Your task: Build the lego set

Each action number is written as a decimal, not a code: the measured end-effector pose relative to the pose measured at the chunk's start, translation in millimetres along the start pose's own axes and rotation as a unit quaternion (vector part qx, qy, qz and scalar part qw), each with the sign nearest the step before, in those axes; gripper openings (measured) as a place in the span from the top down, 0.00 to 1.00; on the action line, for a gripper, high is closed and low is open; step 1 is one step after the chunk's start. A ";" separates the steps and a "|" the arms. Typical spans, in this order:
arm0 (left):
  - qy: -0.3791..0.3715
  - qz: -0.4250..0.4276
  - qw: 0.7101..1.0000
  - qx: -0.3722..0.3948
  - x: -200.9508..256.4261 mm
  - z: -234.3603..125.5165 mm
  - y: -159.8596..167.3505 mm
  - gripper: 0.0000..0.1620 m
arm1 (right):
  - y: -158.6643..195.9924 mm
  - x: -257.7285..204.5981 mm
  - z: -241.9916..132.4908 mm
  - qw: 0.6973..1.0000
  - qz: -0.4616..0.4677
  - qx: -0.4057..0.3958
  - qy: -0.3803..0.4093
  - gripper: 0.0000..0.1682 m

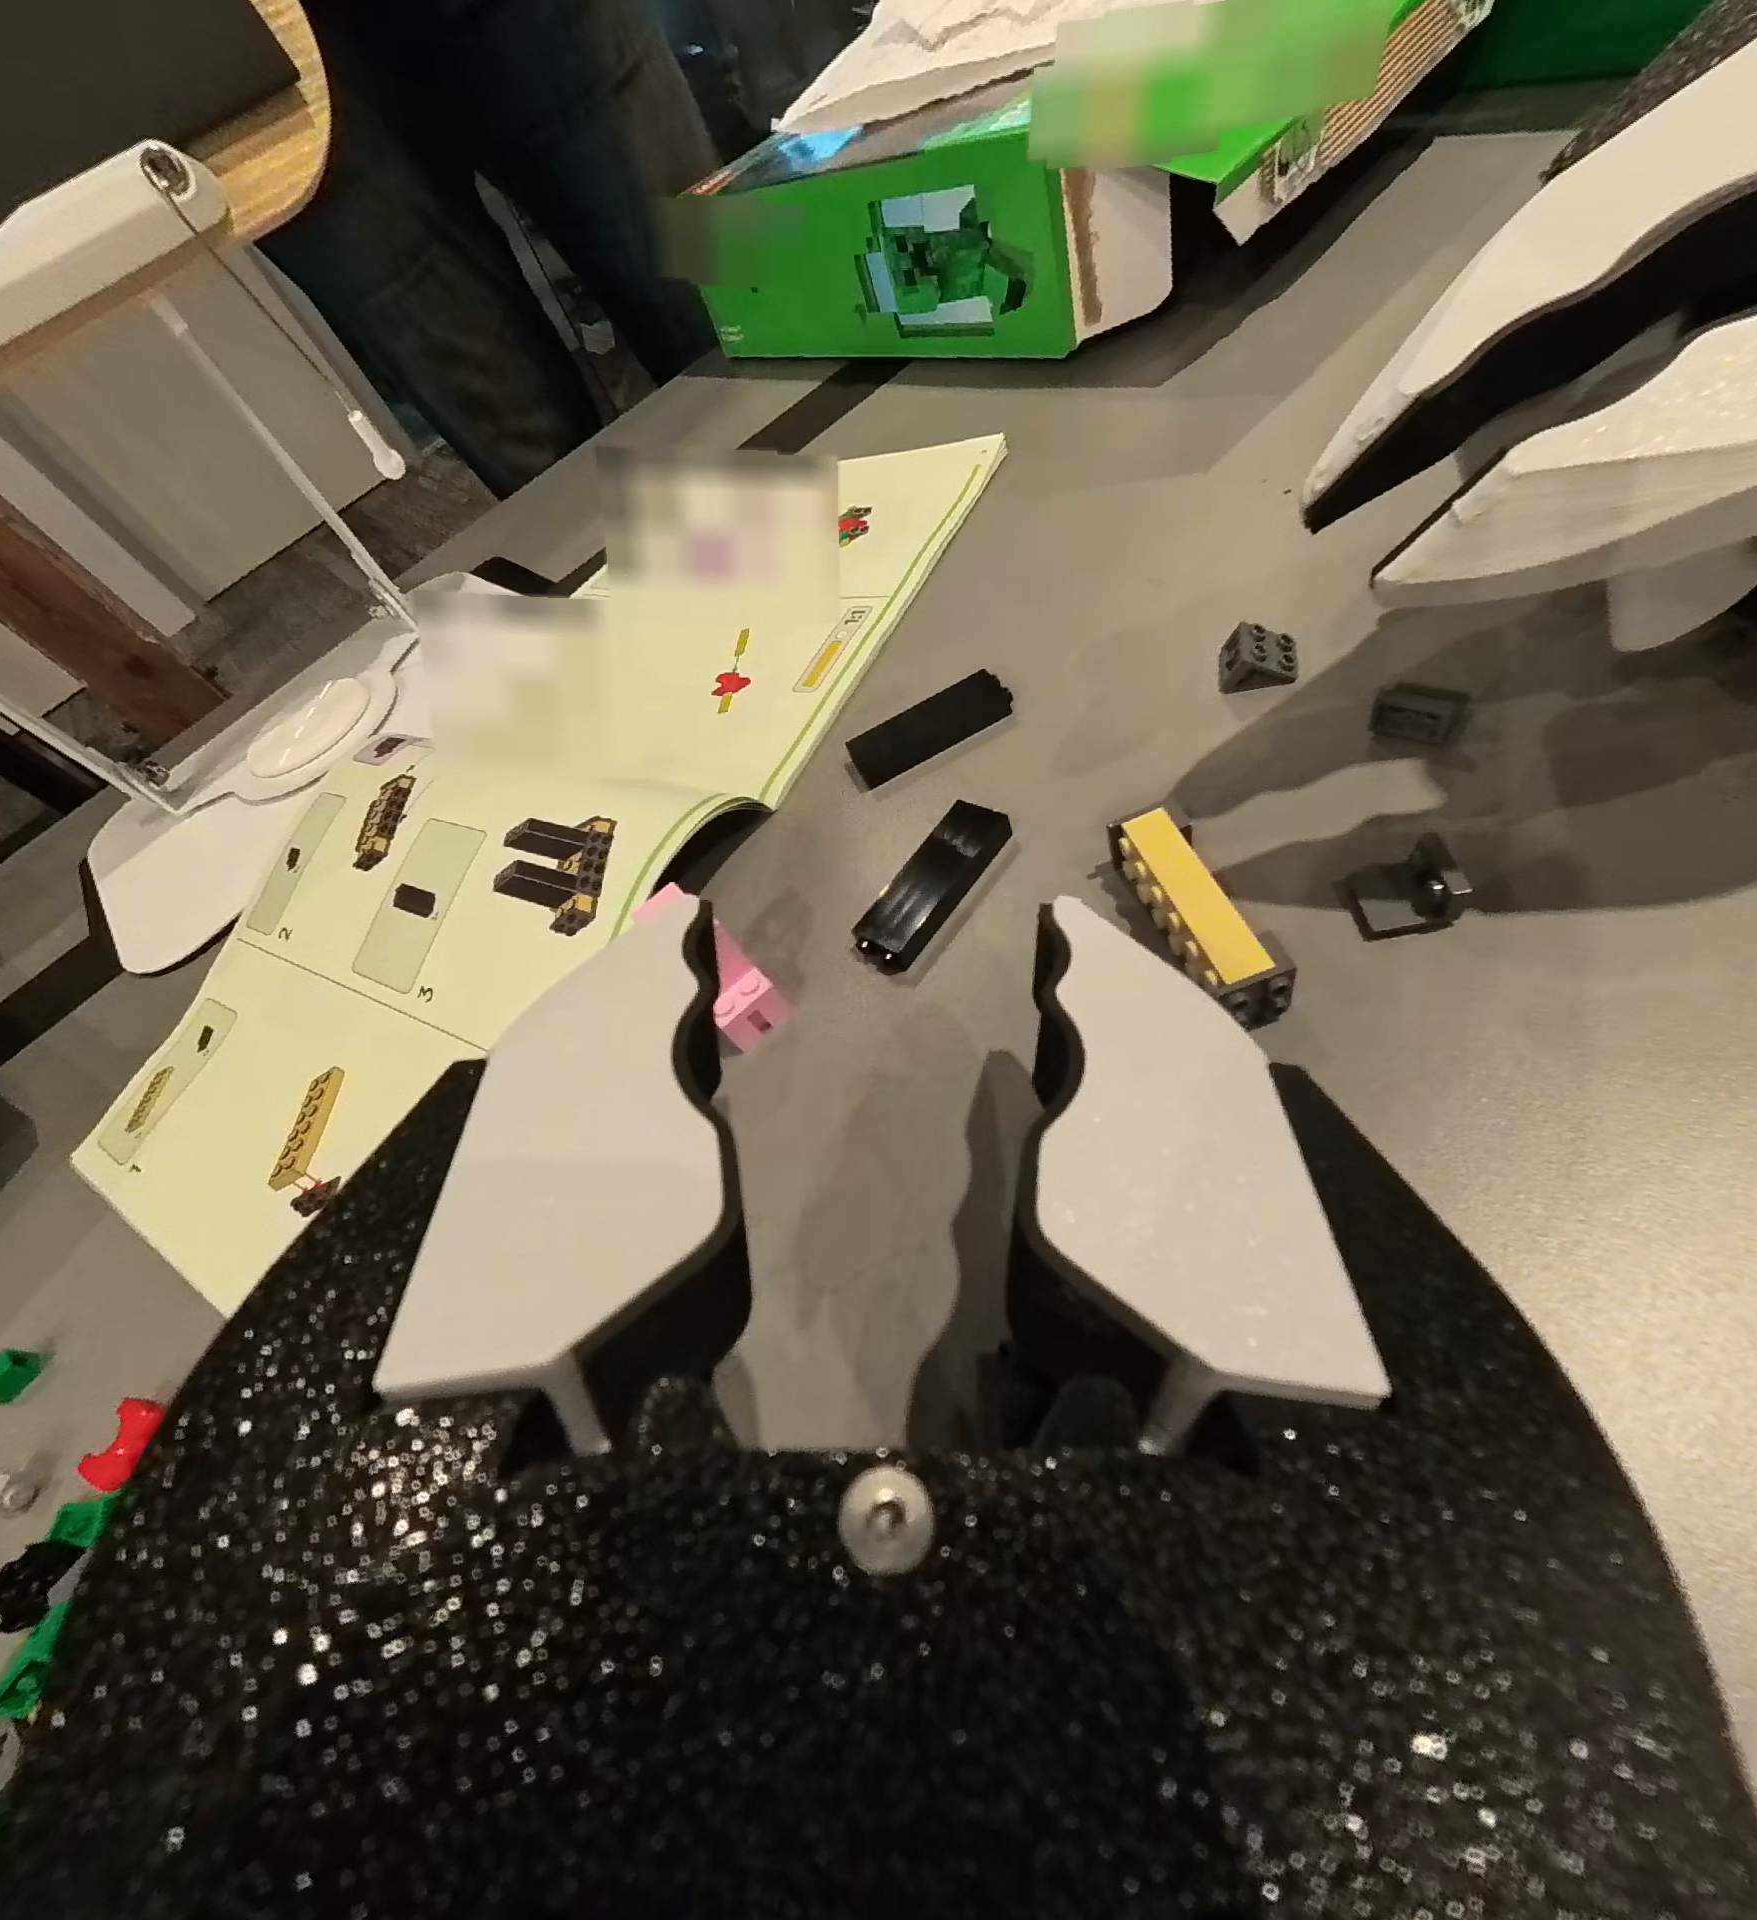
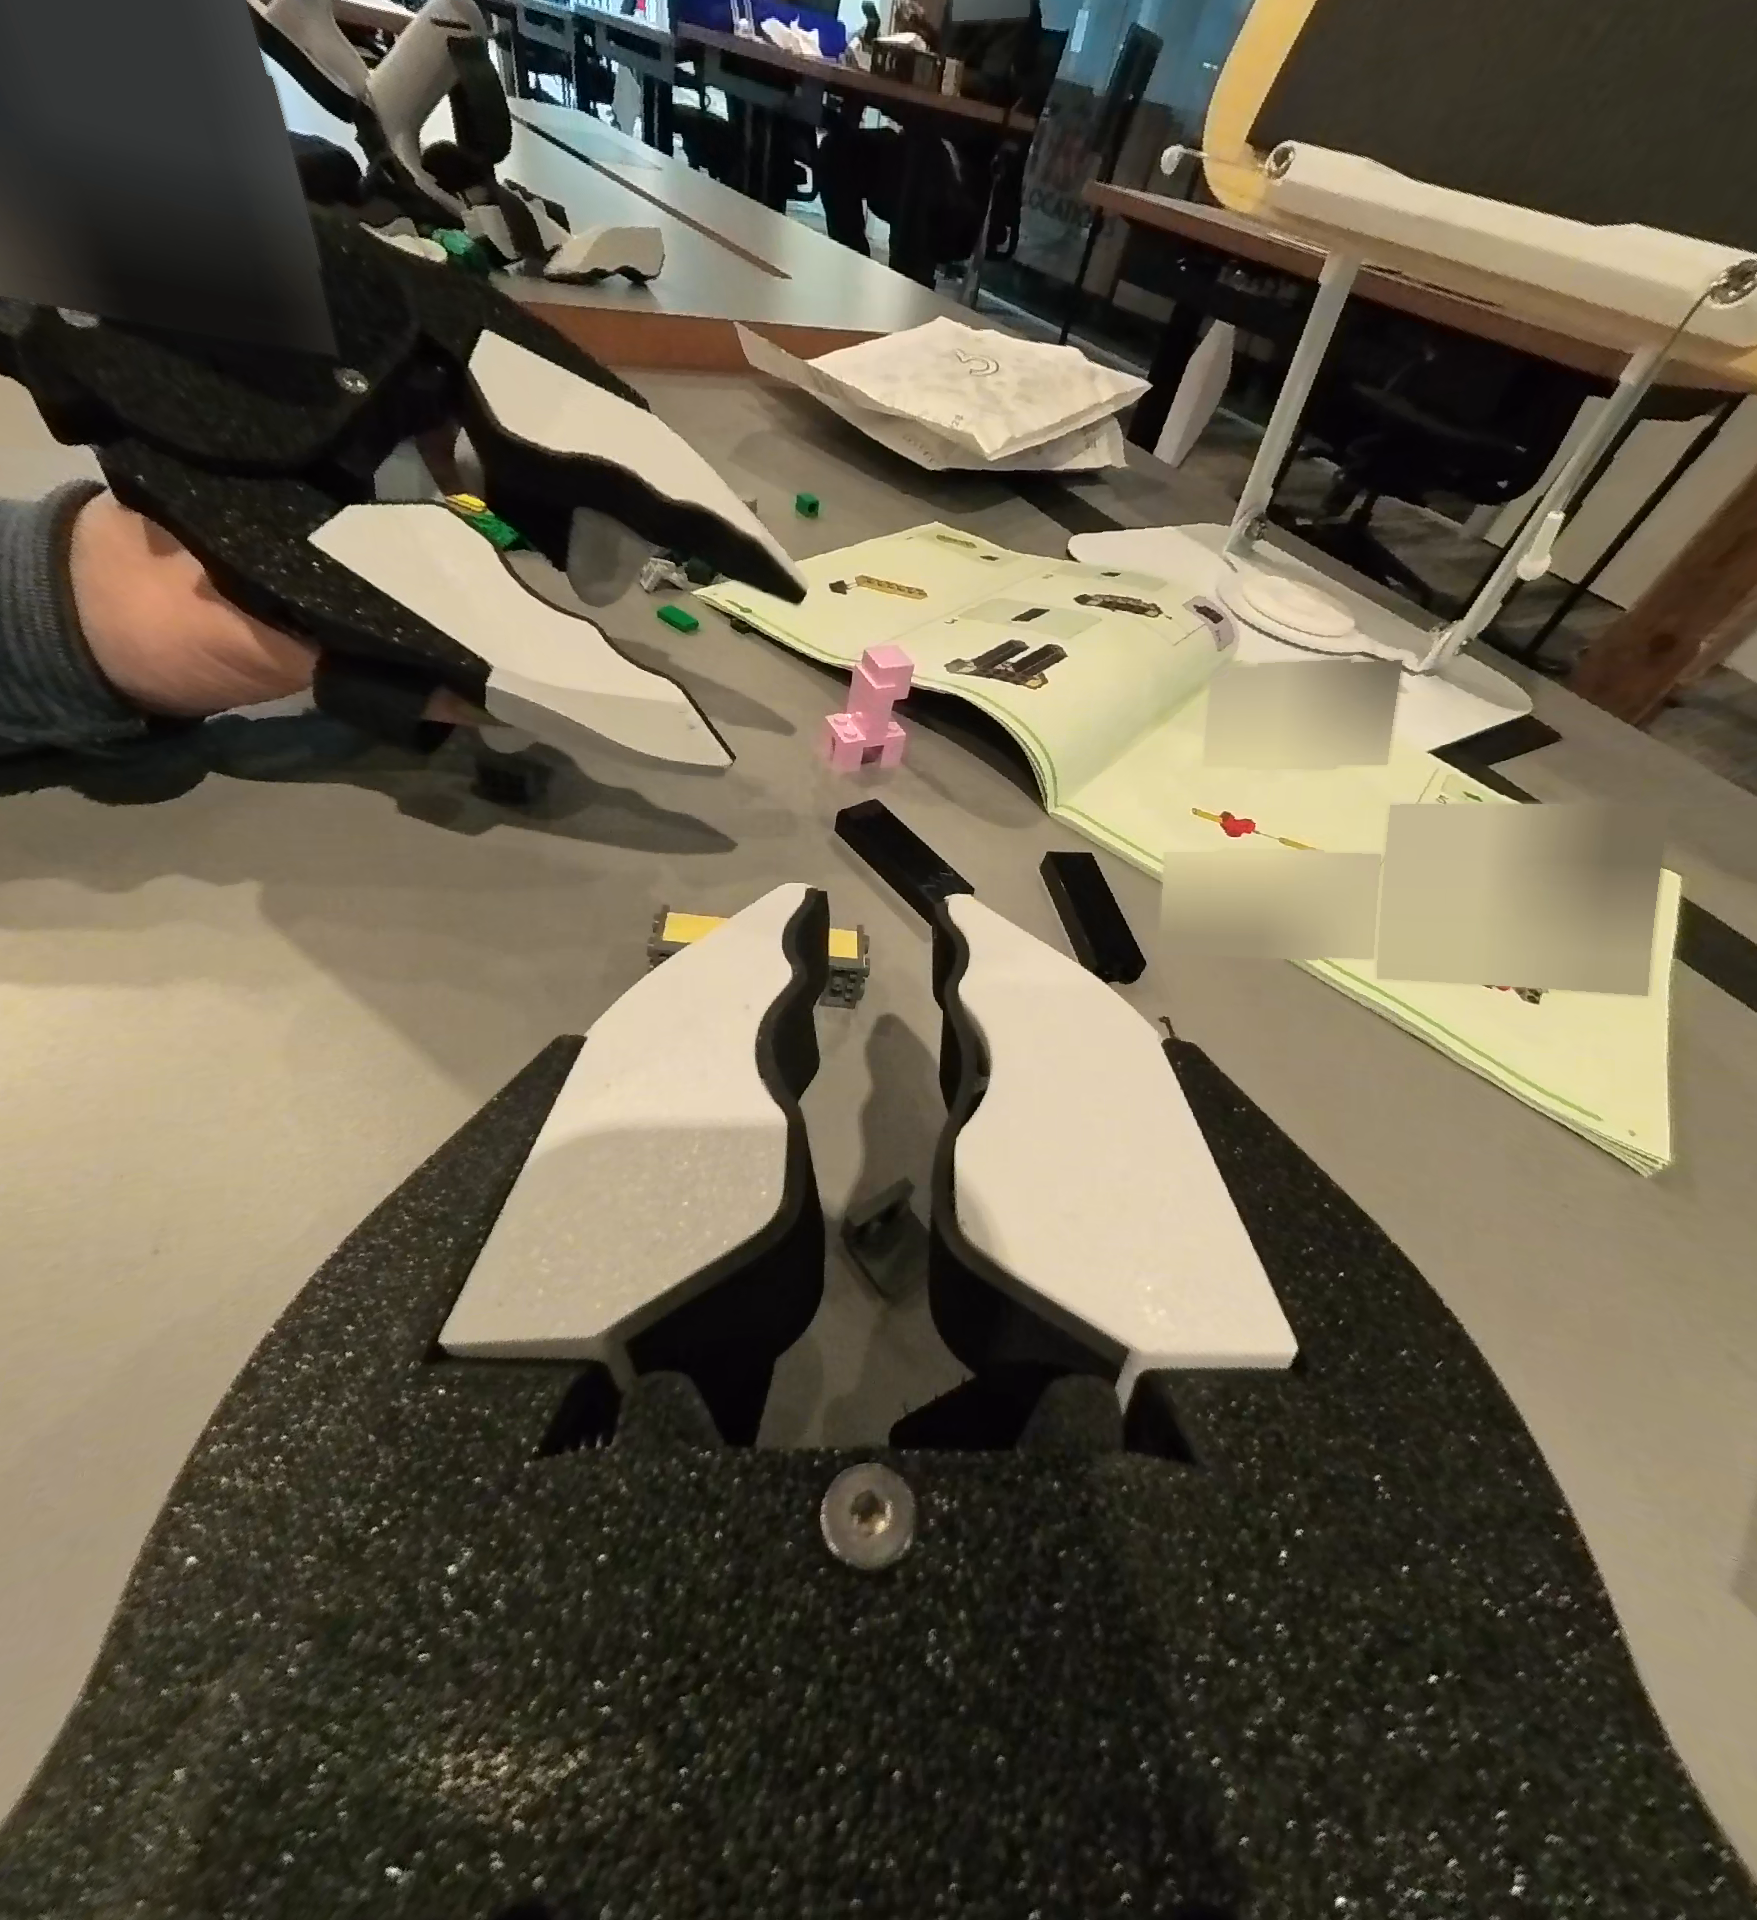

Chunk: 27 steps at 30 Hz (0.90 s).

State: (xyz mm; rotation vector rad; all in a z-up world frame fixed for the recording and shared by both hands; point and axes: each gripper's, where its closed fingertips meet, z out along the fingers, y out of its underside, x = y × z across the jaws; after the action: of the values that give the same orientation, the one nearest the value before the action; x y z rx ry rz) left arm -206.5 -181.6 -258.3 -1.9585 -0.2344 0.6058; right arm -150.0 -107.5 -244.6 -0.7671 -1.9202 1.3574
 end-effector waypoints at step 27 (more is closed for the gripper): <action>0.162 0.035 0.986 0.002 56.8 -2.4 -7.6 0.52 | 22.6 -34.6 -19.9 0.961 -0.084 -0.071 -0.253 0.85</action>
State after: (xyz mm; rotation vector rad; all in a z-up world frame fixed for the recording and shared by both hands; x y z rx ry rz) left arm -155.9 -156.3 -268.3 -2.0335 0.0382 0.3246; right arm -111.1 -116.2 -267.3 -0.3224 -2.4381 1.4142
